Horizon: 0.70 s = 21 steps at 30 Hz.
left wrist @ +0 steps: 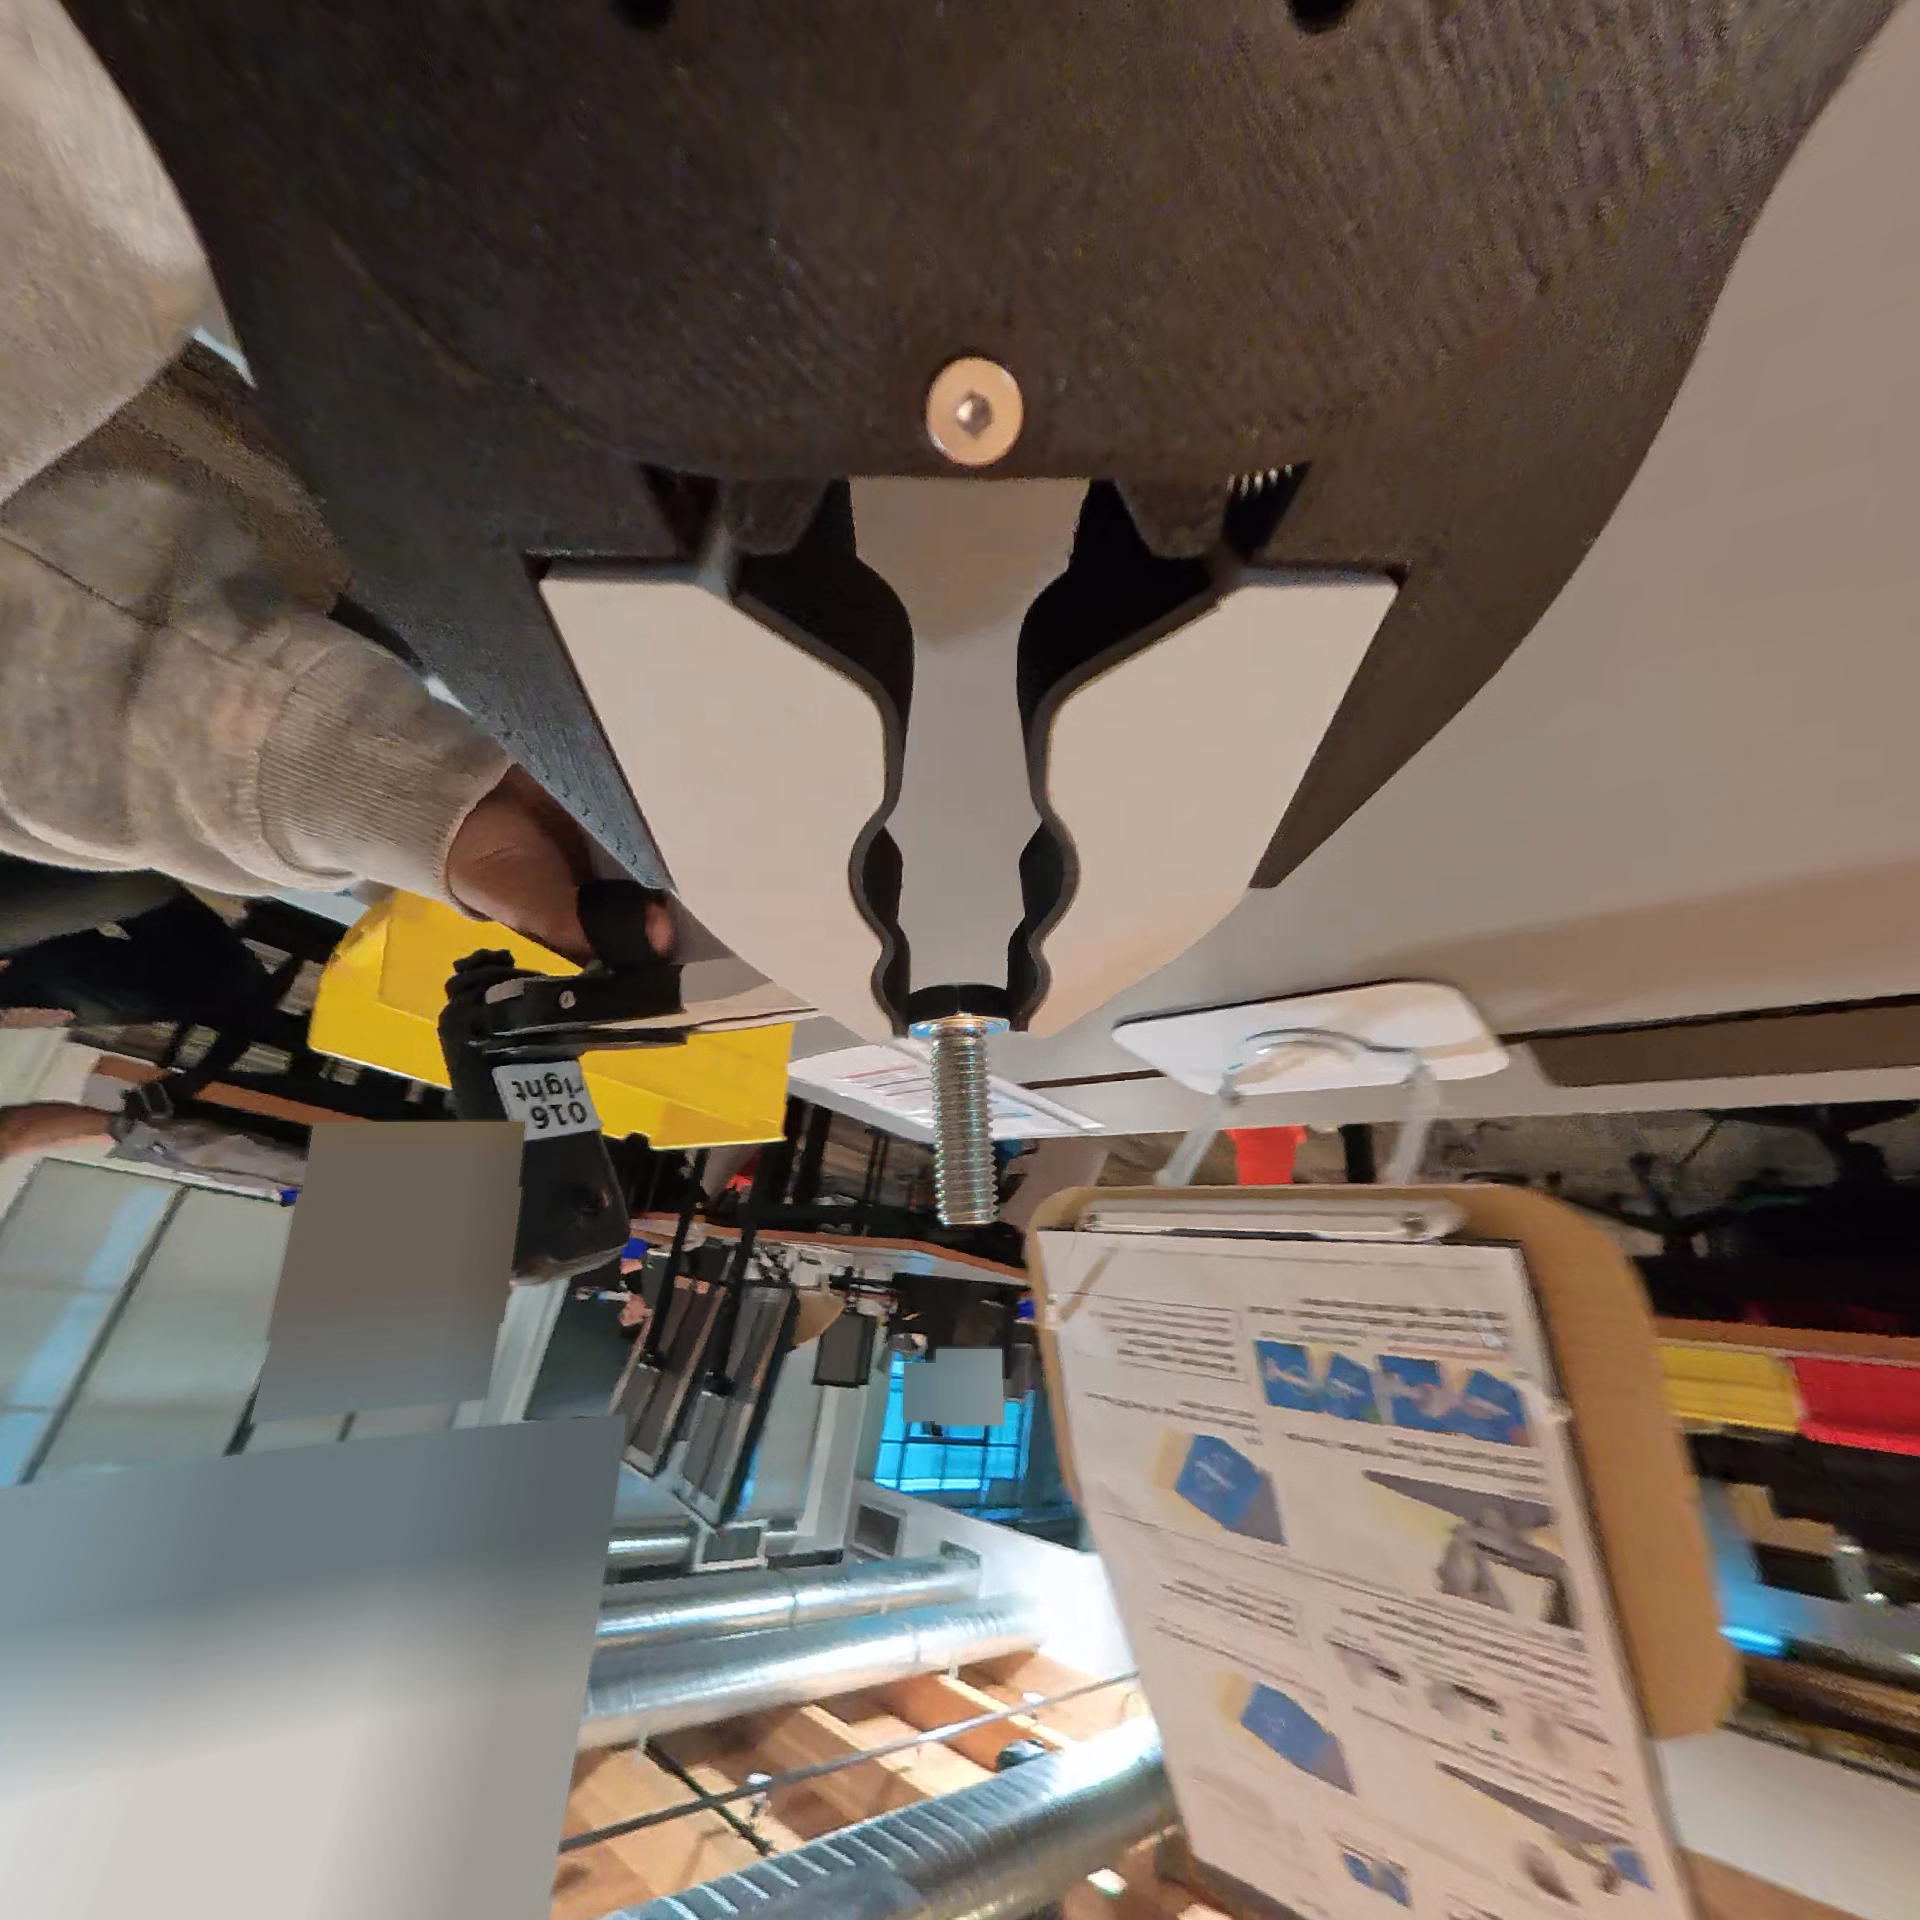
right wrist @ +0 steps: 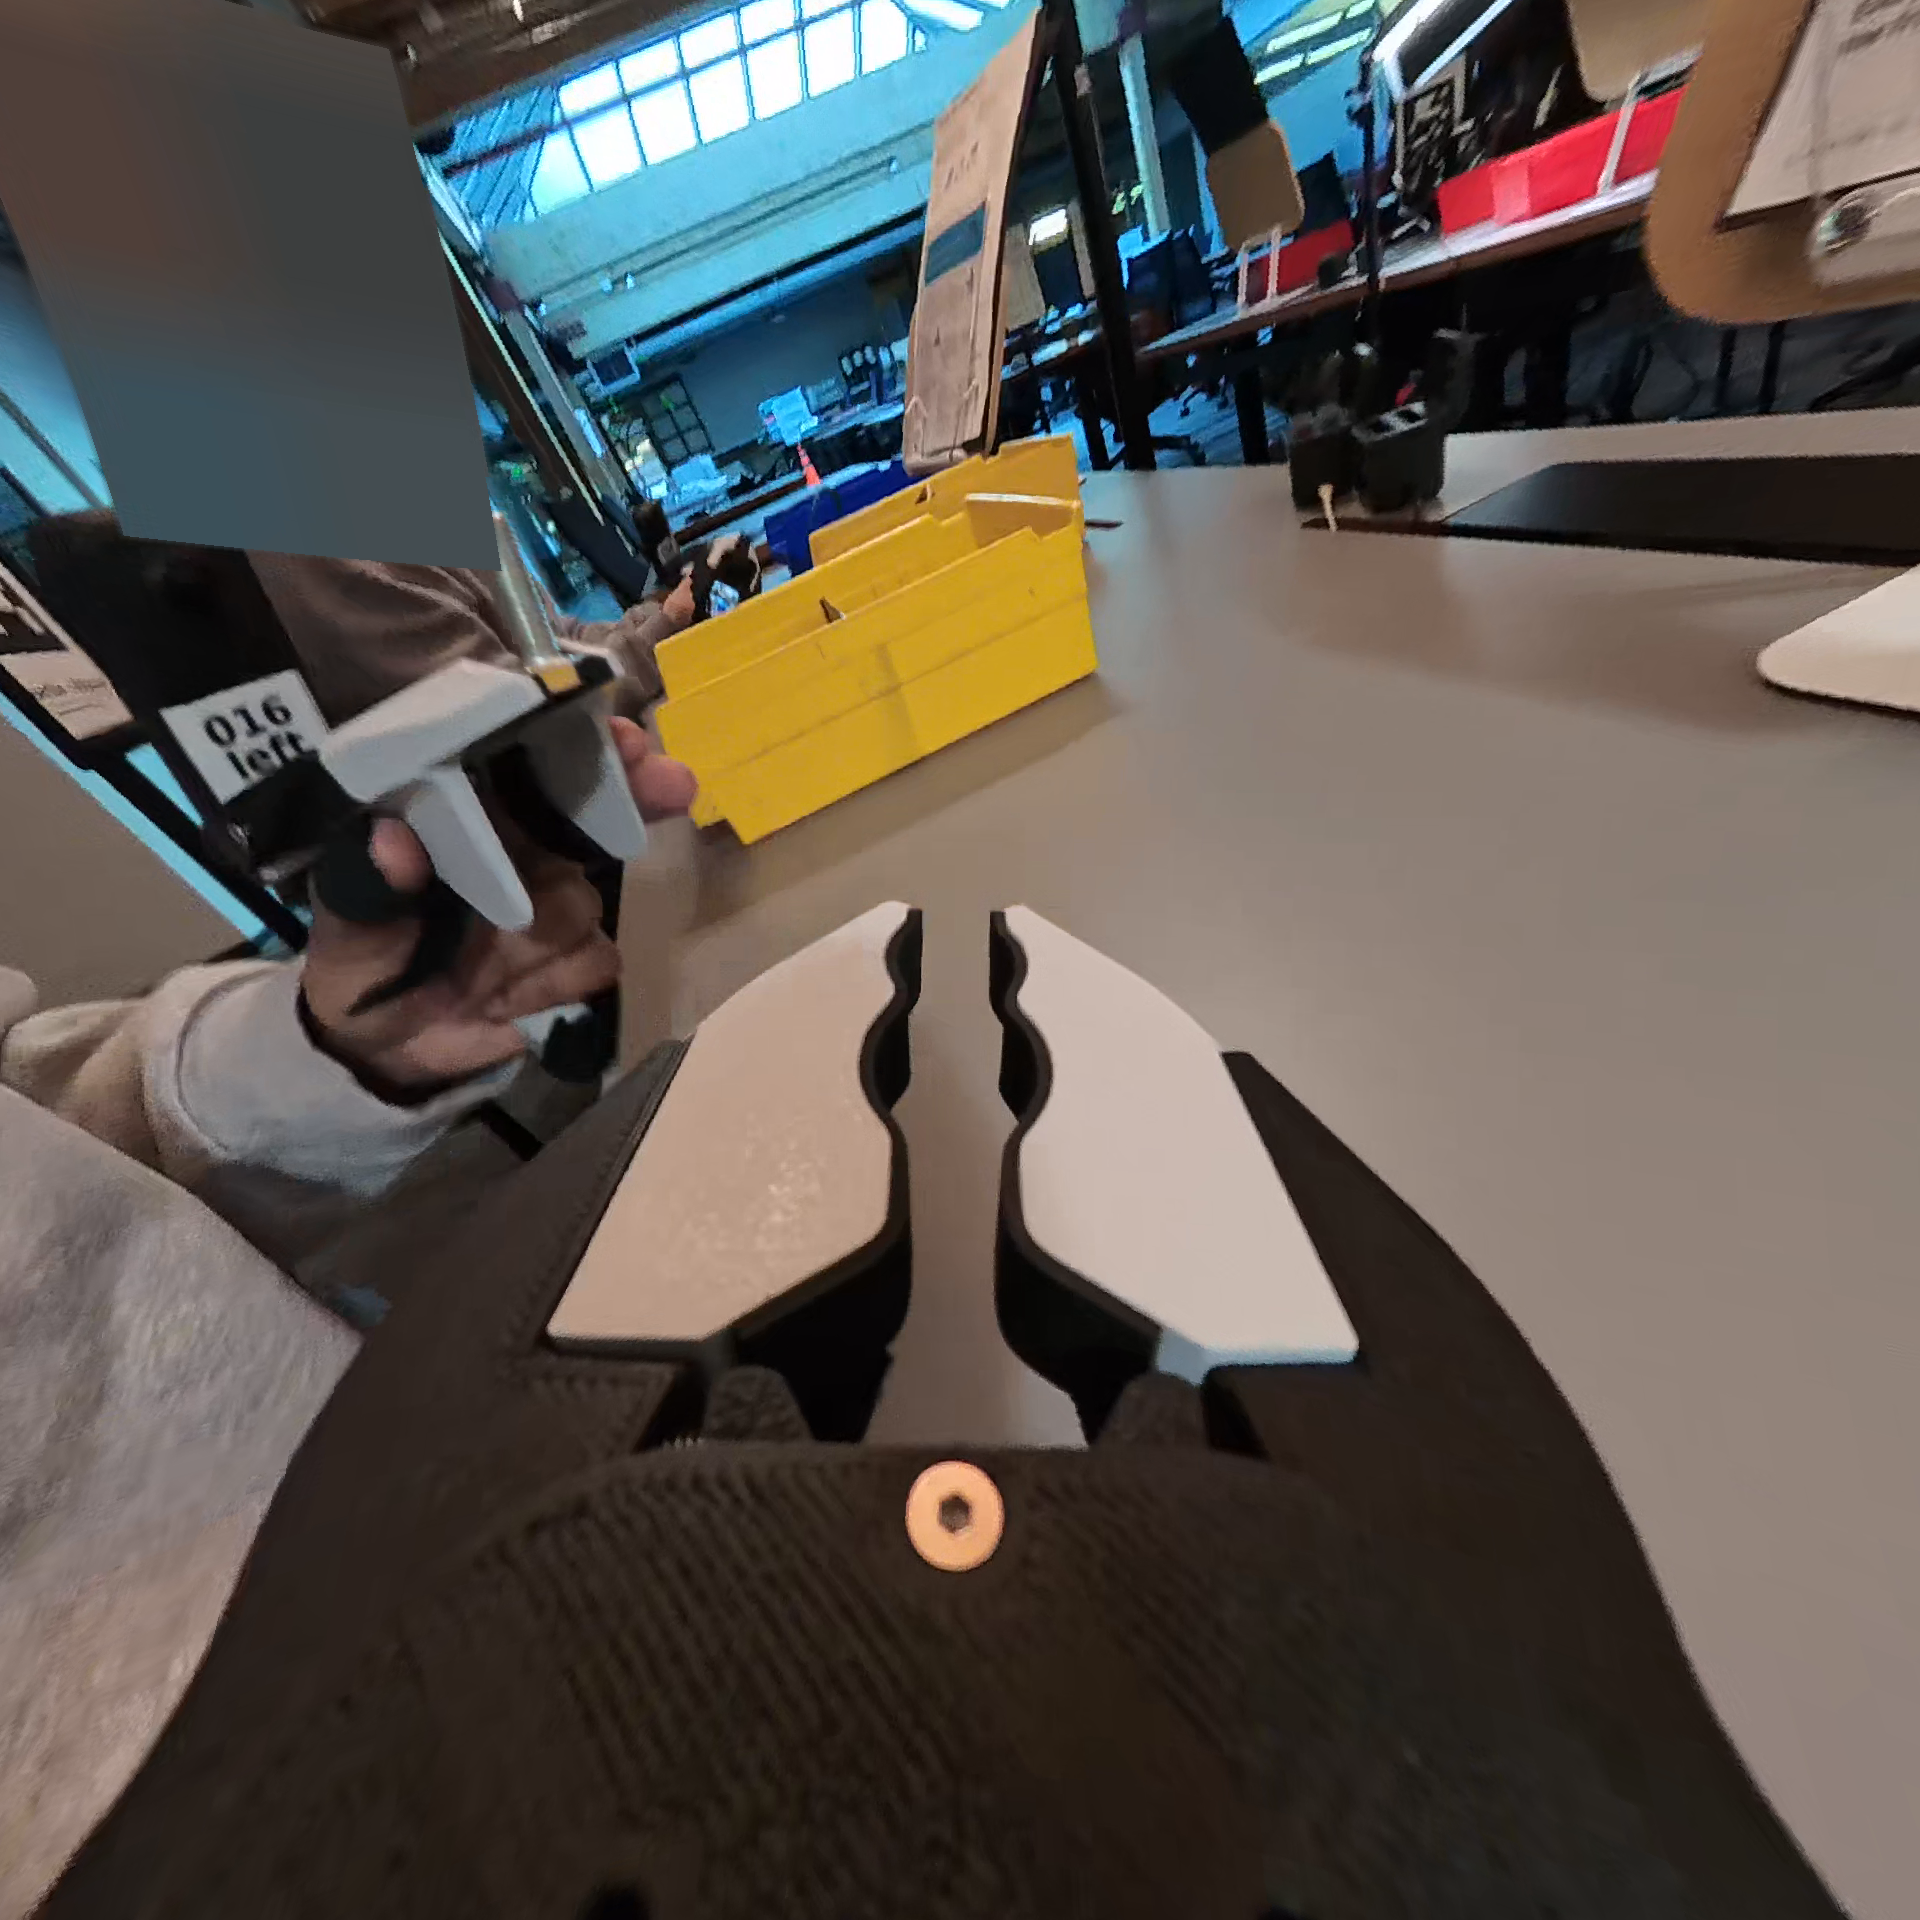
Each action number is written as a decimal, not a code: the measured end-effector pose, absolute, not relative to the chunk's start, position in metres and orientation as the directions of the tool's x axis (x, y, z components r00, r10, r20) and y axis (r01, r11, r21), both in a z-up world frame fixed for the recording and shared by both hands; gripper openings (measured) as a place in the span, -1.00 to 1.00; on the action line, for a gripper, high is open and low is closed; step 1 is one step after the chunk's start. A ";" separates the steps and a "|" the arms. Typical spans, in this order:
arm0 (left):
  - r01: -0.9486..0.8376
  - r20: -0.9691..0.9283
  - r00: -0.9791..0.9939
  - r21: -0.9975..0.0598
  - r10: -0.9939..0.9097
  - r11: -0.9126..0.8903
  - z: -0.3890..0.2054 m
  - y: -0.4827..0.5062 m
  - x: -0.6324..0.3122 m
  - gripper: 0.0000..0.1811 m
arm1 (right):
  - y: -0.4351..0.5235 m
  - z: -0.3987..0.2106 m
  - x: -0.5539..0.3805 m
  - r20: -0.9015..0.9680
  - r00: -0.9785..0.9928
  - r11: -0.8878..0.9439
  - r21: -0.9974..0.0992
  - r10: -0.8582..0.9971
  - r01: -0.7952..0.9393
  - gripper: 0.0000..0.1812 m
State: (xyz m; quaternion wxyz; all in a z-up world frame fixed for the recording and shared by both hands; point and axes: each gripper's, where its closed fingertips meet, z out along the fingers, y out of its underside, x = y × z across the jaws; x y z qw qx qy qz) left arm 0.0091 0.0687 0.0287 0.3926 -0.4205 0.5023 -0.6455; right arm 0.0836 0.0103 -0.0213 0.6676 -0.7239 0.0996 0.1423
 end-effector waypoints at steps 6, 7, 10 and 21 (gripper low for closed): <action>0.029 0.041 -0.063 -0.999 -0.997 -0.043 0.010 0.144 -0.049 -0.76 | 0.071 -0.018 0.060 -0.219 0.966 -0.224 -0.957 0.135 -0.186 -0.86; 0.032 0.028 -0.042 -0.999 -0.999 -0.030 0.011 0.148 -0.057 -0.76 | 0.089 -0.013 0.054 -0.189 0.966 -0.245 -0.959 0.177 -0.142 -0.86; 0.057 0.037 -0.042 -0.998 -0.998 -0.040 0.015 0.151 -0.072 -0.76 | 0.152 0.002 0.022 -0.083 0.922 -0.341 -0.938 0.379 0.056 -0.86; 0.035 0.082 -0.037 -0.996 -0.996 -0.083 0.005 0.161 -0.087 -0.77 | 0.367 -0.009 -0.110 0.284 0.304 -0.103 -0.552 0.909 0.827 -0.87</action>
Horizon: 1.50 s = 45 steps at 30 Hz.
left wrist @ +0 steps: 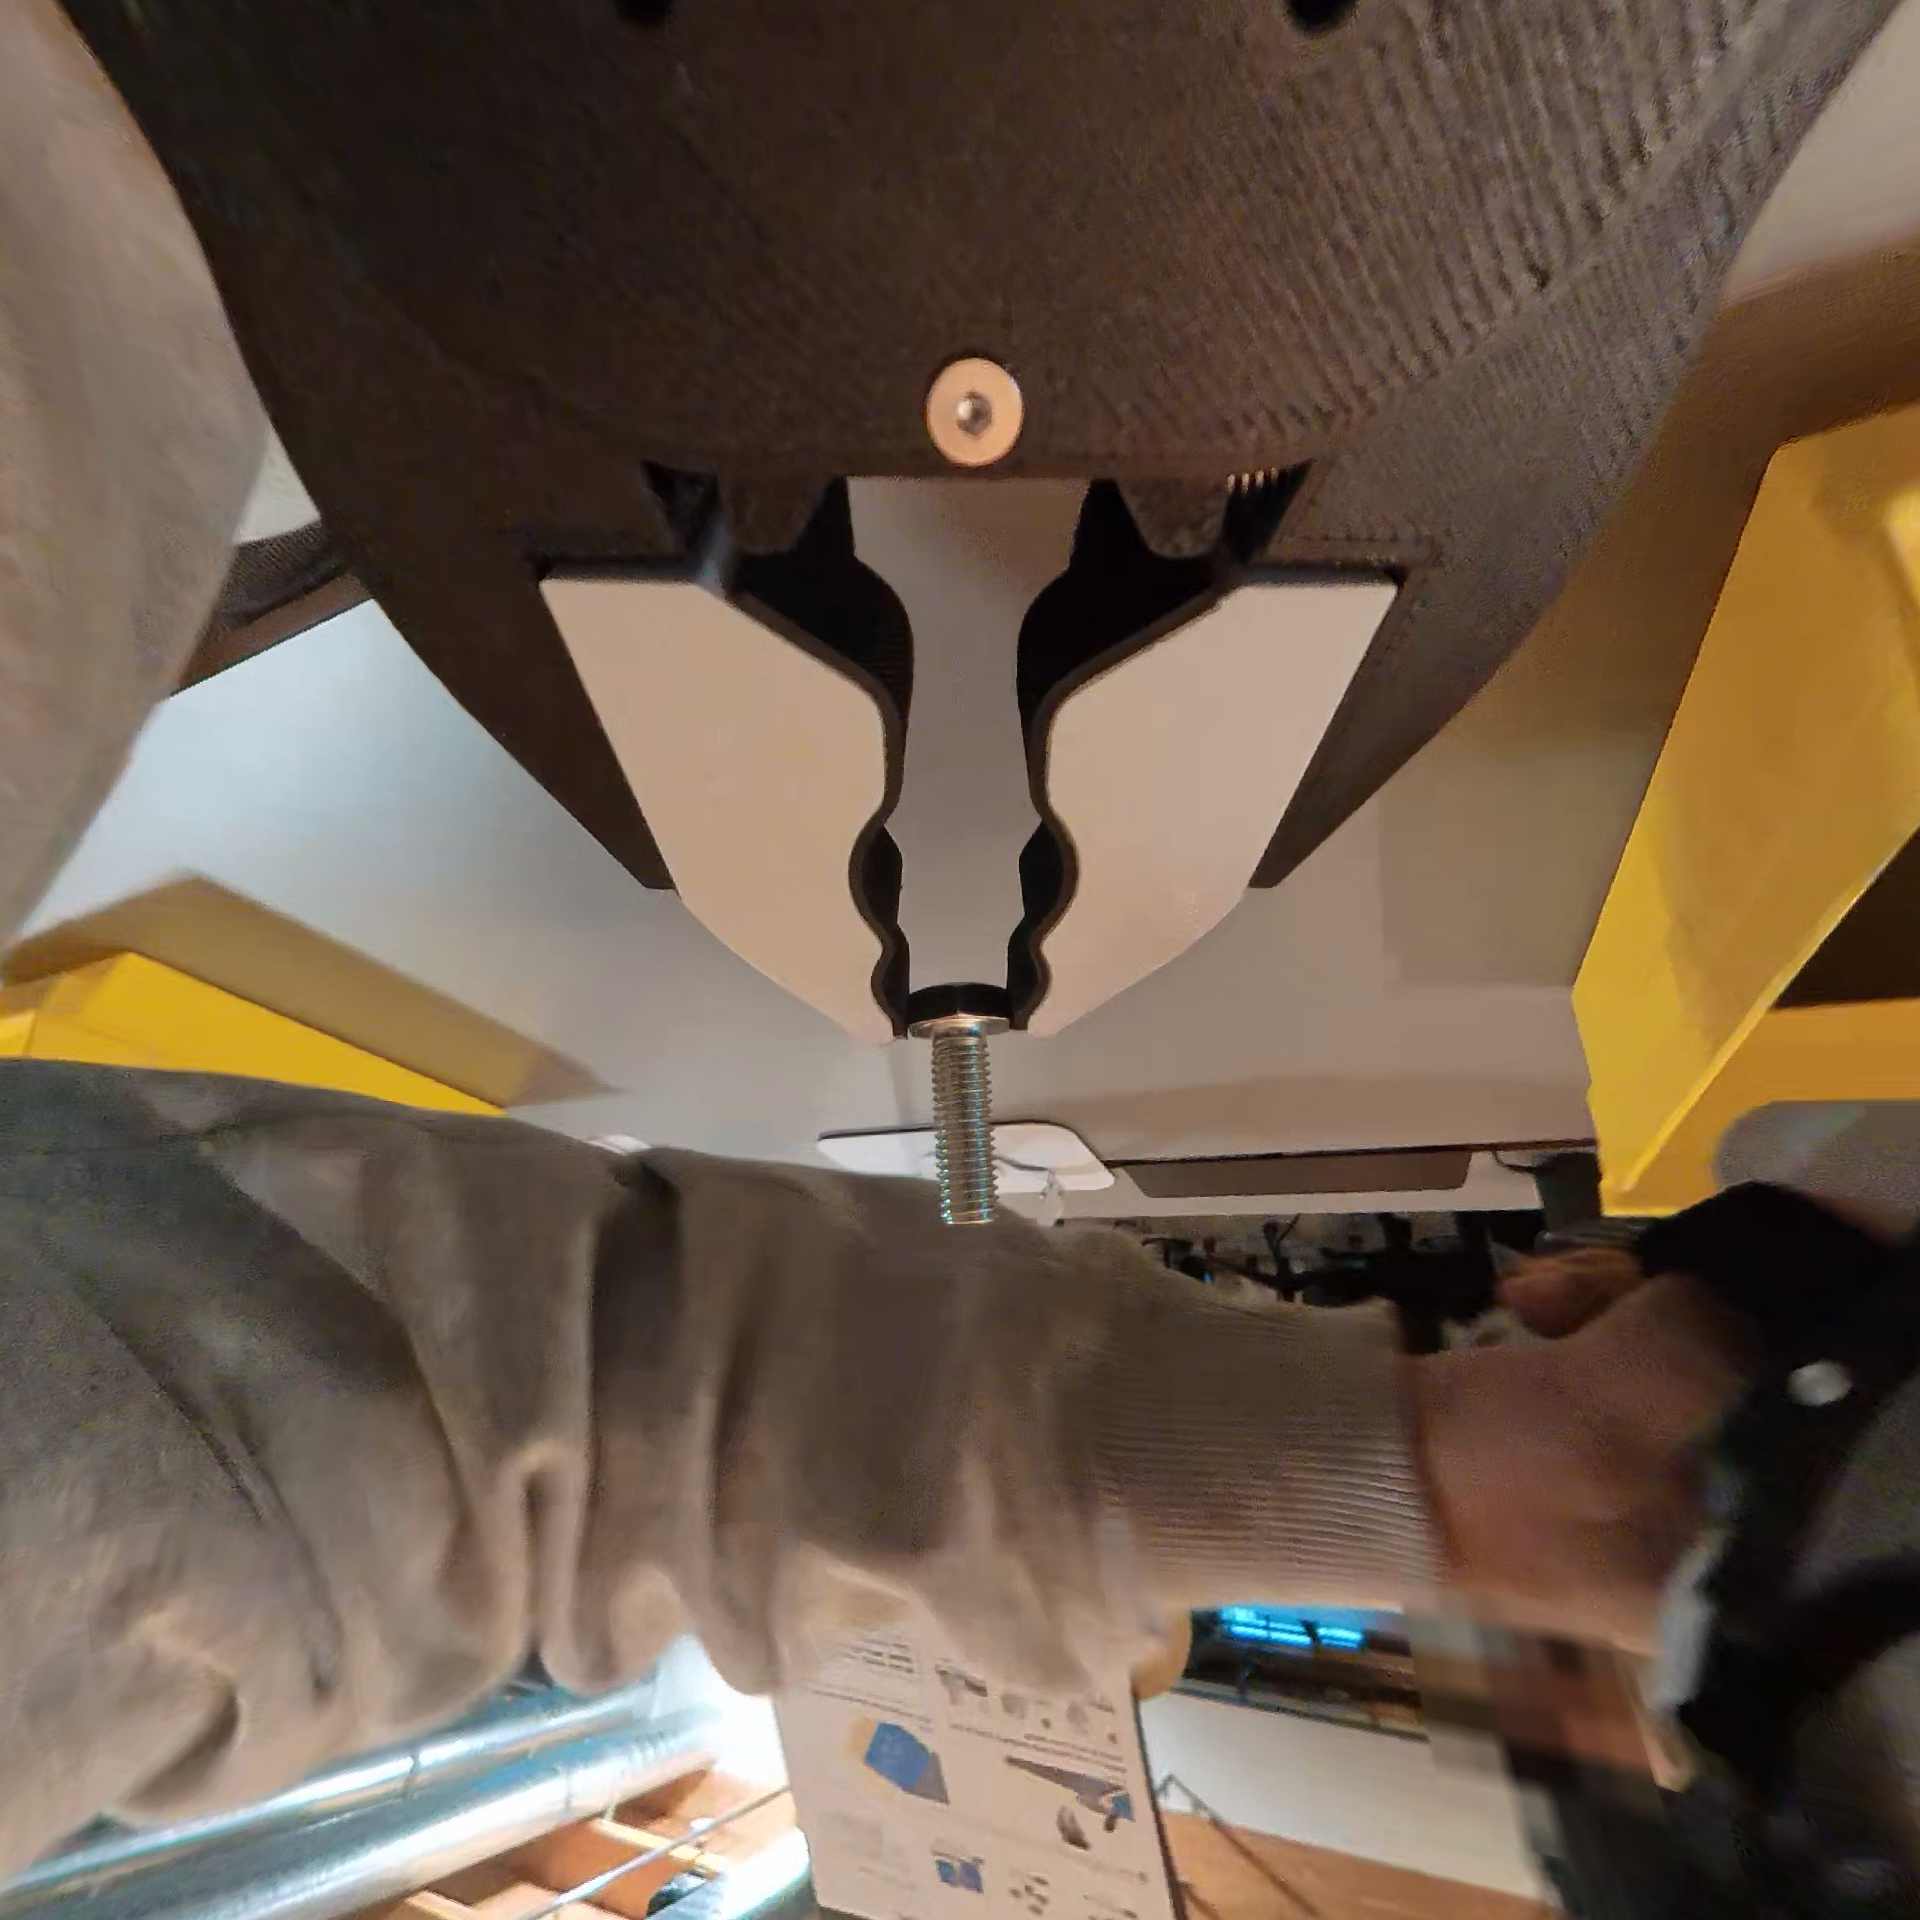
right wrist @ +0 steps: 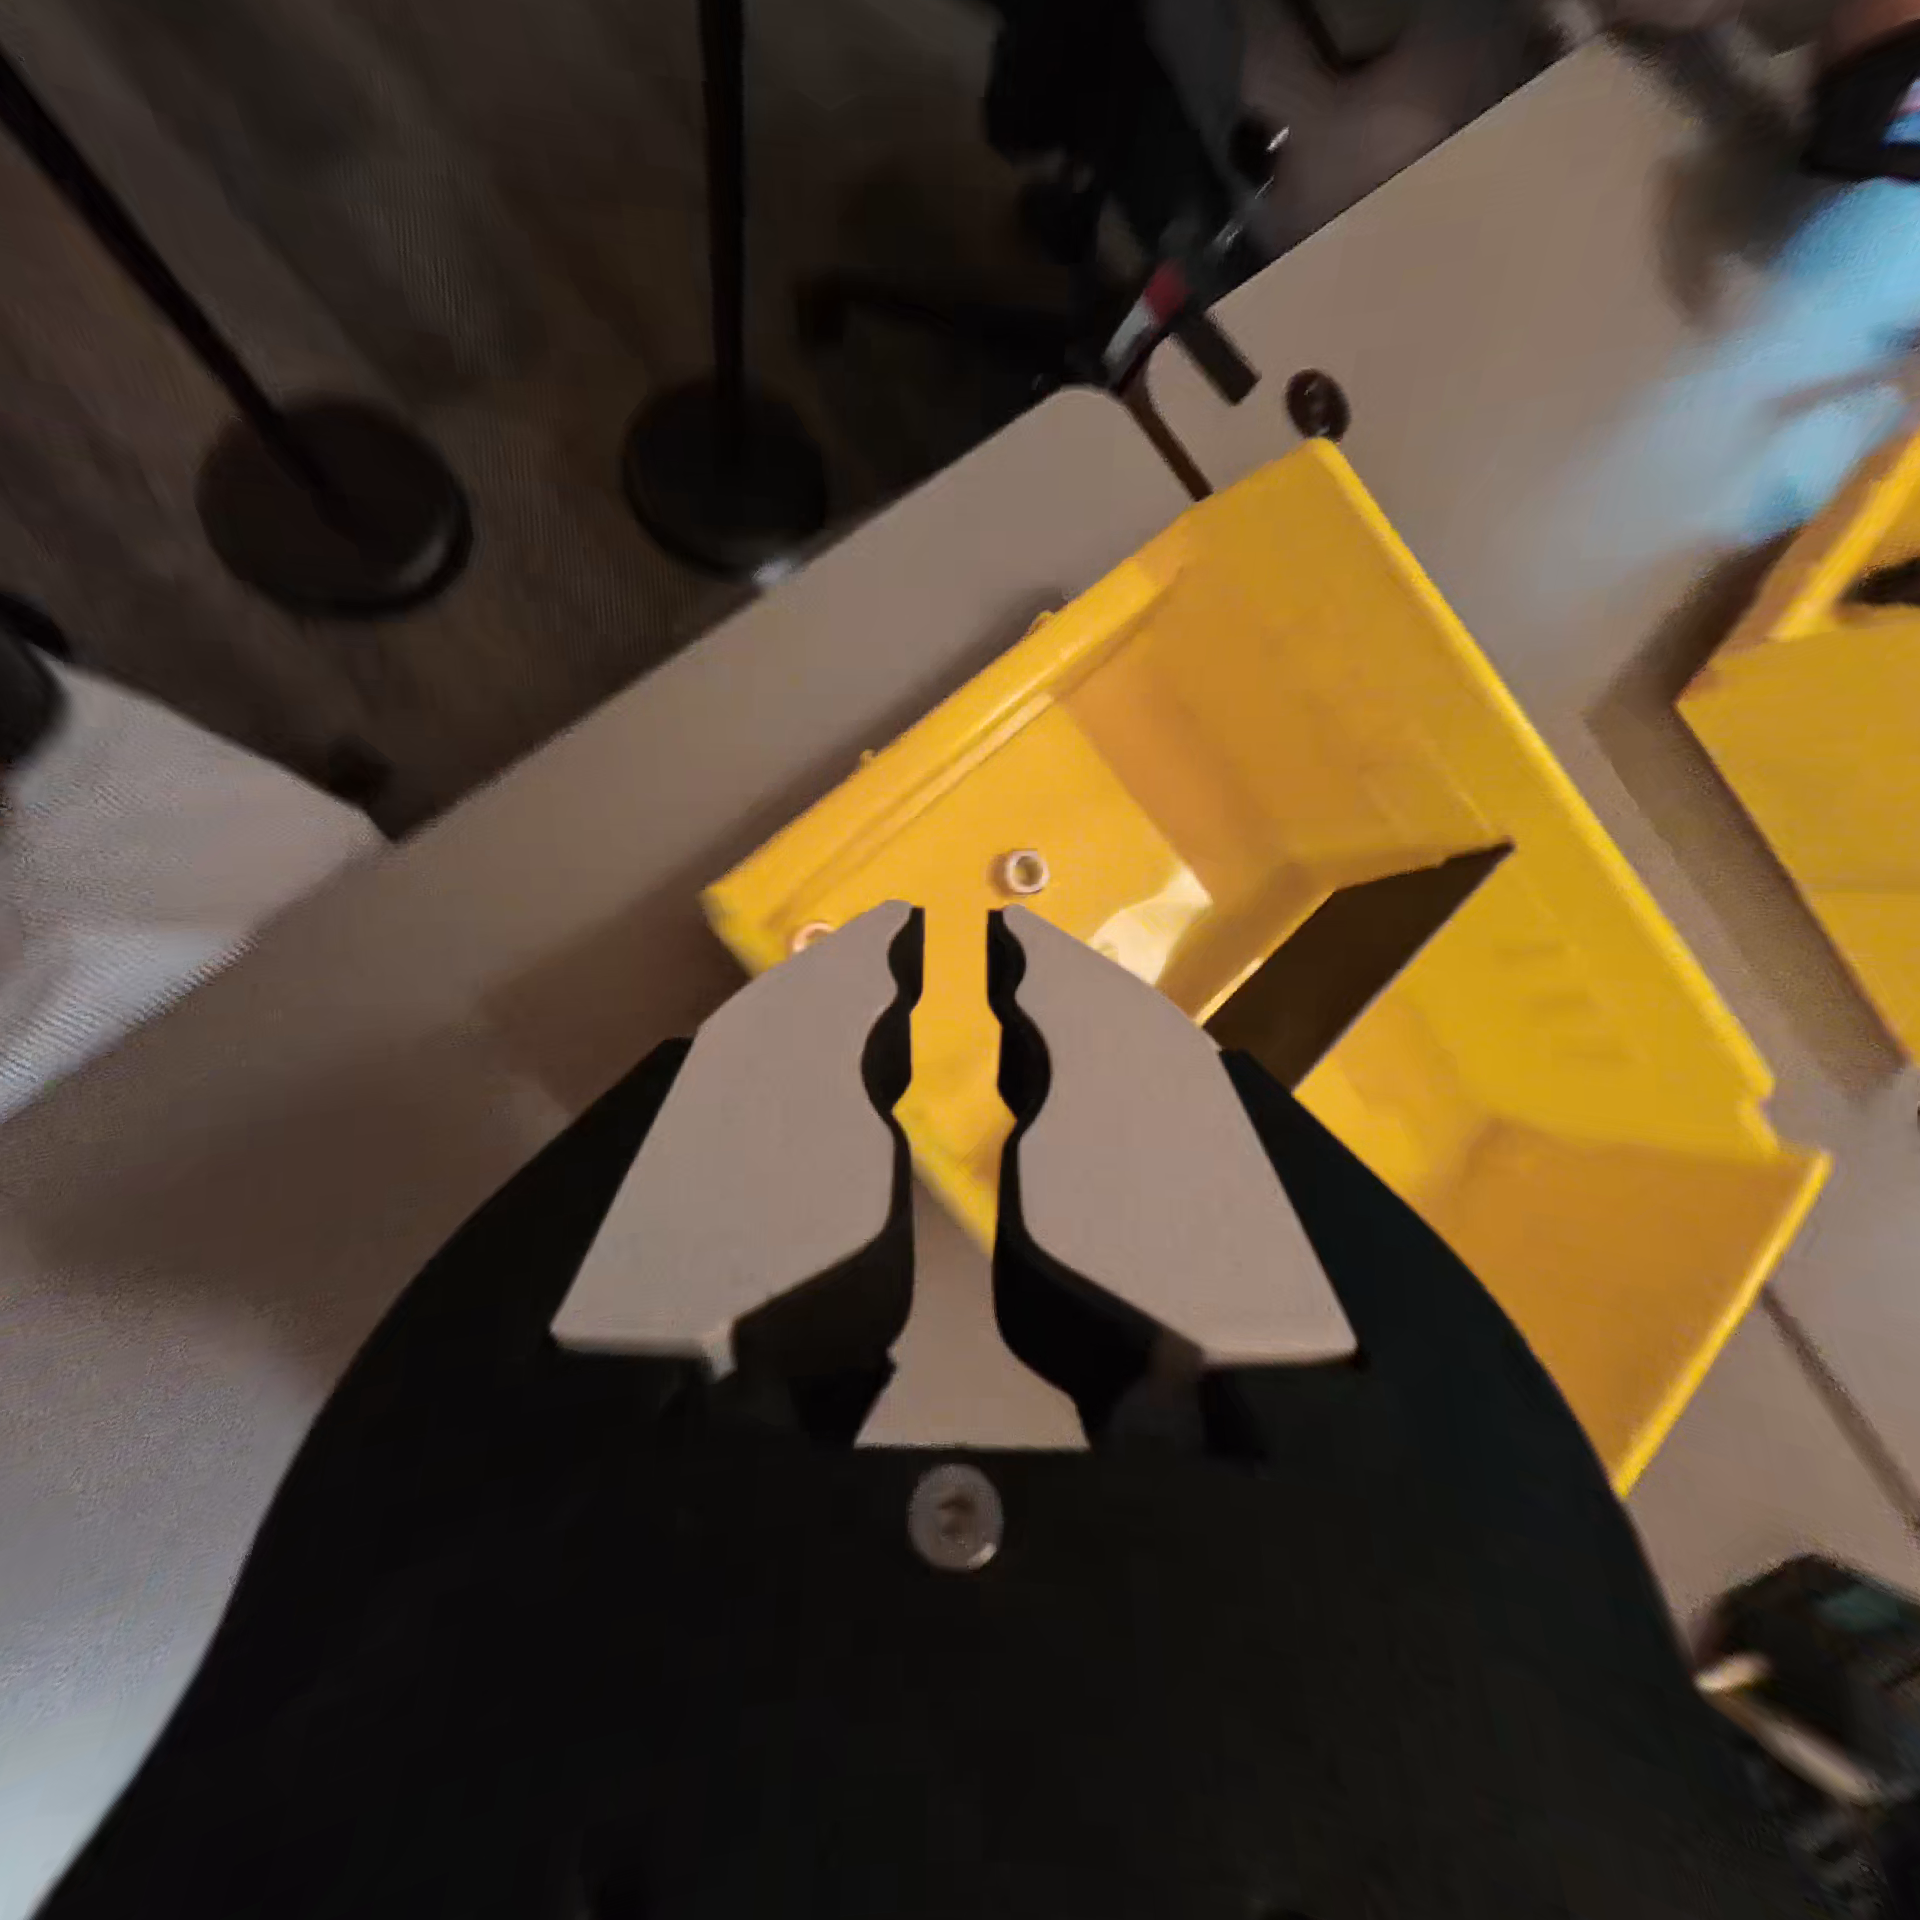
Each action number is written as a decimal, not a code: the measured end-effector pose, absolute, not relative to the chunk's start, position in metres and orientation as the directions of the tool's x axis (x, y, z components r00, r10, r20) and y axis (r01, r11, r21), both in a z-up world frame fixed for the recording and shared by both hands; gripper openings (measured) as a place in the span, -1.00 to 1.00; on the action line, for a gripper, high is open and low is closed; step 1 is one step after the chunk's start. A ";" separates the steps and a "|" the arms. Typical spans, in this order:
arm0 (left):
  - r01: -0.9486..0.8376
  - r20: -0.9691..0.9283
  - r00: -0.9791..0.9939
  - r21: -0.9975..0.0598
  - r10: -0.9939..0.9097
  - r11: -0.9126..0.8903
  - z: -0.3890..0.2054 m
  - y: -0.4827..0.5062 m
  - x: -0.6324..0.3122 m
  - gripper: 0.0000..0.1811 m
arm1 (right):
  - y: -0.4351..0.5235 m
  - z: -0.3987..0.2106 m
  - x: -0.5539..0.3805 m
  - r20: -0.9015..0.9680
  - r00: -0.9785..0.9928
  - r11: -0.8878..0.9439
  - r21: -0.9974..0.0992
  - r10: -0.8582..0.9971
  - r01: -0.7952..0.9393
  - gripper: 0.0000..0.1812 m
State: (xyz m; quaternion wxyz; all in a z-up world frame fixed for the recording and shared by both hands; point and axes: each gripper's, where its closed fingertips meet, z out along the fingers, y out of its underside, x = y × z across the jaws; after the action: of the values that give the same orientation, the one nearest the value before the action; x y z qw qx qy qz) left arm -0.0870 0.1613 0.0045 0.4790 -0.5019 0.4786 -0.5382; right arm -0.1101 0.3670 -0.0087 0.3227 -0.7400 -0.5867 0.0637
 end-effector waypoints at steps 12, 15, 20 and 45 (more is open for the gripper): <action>0.026 0.134 0.109 -0.991 -0.985 -0.132 -0.005 0.192 -0.135 -0.77 | 0.424 -0.136 -0.103 0.052 -0.070 0.071 -0.016 0.996 0.997 -0.75; 0.037 0.182 0.095 -0.983 -0.979 -0.179 -0.005 0.196 -0.136 -0.77 | 0.424 -0.141 -0.107 0.068 -0.104 0.106 -0.026 0.992 0.994 -0.72; 0.043 0.243 0.081 -0.970 -0.967 -0.240 -0.007 0.201 -0.136 -0.77 | 0.429 -0.140 -0.112 0.098 -0.130 0.135 -0.046 0.987 0.990 -0.68; 0.001 0.255 0.075 -0.967 -0.964 -0.256 -0.018 0.200 -0.129 -0.77 | 0.415 -0.142 -0.118 0.035 -0.404 0.405 -0.027 0.914 0.914 -0.78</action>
State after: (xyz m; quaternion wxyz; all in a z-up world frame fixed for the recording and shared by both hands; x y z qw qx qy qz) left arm -0.1294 0.1995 -0.0183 0.4475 -0.5808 0.4147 -0.5390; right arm -0.1180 0.4151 -0.1416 0.0222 -0.5455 -0.8378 0.0019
